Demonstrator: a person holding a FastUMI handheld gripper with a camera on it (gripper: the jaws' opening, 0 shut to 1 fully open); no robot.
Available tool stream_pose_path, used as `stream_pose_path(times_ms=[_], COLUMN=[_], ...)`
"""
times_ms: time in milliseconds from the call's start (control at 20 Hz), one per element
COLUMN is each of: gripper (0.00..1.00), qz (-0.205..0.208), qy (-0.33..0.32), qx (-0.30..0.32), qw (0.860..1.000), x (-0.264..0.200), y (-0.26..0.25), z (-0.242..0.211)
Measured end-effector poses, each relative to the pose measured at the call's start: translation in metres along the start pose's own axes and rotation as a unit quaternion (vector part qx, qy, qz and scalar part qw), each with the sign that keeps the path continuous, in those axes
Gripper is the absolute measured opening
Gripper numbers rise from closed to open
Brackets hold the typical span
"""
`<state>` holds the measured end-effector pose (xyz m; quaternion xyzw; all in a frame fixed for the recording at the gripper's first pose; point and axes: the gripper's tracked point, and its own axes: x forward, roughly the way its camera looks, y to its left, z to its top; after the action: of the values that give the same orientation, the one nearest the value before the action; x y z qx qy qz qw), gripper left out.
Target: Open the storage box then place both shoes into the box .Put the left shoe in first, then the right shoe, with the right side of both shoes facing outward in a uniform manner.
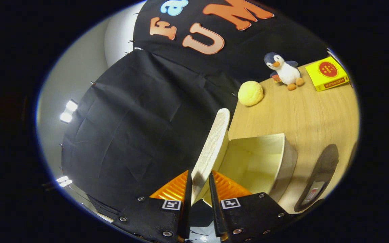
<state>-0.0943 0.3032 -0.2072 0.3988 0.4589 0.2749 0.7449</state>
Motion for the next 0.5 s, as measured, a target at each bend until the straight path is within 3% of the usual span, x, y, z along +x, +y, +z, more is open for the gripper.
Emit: stream_pose_path(times_ms=[300,500], gripper=[0.20,0.20], qz=[0.021,0.012], qy=[-0.020,-0.007], qx=[-0.008,-0.010], qw=[1.000,1.000], x=[0.050,0.102], y=[0.059,0.087], z=[0.007,-0.005])
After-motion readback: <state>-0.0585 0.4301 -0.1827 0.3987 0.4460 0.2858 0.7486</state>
